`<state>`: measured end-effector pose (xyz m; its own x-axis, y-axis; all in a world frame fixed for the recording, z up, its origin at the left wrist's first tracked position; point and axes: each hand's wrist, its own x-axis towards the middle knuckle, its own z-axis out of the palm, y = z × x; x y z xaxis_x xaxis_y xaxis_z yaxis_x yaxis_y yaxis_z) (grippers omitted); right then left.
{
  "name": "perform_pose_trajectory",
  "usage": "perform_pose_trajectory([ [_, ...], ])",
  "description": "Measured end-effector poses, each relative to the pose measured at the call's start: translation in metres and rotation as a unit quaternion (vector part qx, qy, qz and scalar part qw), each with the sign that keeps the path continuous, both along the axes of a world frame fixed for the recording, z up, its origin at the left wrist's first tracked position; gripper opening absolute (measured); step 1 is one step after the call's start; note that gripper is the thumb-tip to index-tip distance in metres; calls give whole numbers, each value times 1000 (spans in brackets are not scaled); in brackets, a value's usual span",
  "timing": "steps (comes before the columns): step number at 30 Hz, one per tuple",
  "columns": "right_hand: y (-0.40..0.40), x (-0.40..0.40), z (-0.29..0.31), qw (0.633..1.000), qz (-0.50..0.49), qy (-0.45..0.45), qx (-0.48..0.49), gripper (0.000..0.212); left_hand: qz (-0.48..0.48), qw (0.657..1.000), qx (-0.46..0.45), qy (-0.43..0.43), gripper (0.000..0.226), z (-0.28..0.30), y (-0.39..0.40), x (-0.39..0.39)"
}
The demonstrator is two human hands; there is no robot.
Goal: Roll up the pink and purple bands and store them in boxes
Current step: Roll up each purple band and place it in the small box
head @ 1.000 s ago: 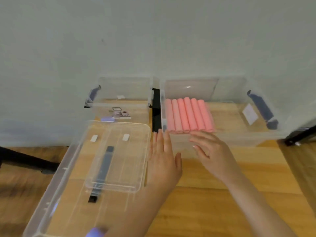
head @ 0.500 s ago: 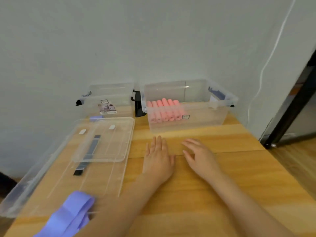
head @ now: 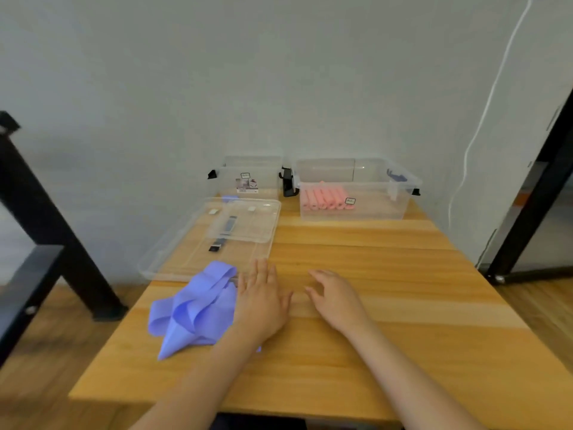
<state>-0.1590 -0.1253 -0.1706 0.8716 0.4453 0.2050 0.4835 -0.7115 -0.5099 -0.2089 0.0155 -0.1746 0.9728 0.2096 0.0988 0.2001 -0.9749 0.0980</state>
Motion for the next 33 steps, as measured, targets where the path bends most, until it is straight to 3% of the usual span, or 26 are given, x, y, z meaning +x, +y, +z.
perform_pose_trajectory([
  [5, 51, -13, 8, 997, 71, -23, 1, 45, 114, 993, 22, 11, 71, 2, 44, -19],
  [9, 88, -14, 6, 994, 112, -13, 7, 41, 118, 993, -1, 26, 69, -3, 62, -25],
  [13, 125, 4, 9, 996, 55, 54, 33, 23, 93, 994, -51, 30, 65, -8, 68, -28],
  [16, 147, 8, 7, 997, -5, 83, 12, 38, 76, 995, -61, 14, 62, -14, 71, -29],
  [20, 161, 14, 8, 991, -63, 117, -7, 18, 61, 989, -122, -58, 57, -13, 79, -26],
  [22, 160, 23, 10, 986, -64, 145, 48, 12, 54, 969, -203, -133, 53, -4, 80, -21],
  [25, 140, 41, 25, 963, -32, 177, 199, 33, 76, 923, -302, -225, 50, 17, 85, -6],
  [28, 107, 57, 45, 951, 4, 173, 258, 33, 53, 916, -345, -196, 50, 40, 83, 20],
  [31, 75, 70, 65, 953, 23, 146, 264, 22, -6, 862, -482, -154, 24, 62, 67, 50],
  [33, 52, 81, 76, 948, 16, 141, 284, 20, -42, 840, -520, -150, 11, 74, 53, 68],
])
